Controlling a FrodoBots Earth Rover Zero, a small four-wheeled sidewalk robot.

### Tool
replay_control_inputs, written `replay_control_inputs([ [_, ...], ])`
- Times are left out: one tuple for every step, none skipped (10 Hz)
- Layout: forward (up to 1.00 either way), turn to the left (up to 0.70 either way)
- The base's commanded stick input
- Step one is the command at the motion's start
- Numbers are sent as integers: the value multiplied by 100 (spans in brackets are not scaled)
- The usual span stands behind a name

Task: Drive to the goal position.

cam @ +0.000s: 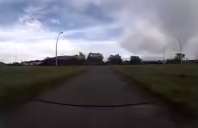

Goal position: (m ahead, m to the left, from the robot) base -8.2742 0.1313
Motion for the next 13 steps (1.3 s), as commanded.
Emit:
replay_control_inputs([
  [100,-40],
  [100,-40],
  [100,-15],
  [100,0],
  [100,0],
  [100,0],
  [100,0],
  [100,0],
  [100,0],
  [100,0],
  [100,0],
  [100,0],
  [100,0],
])
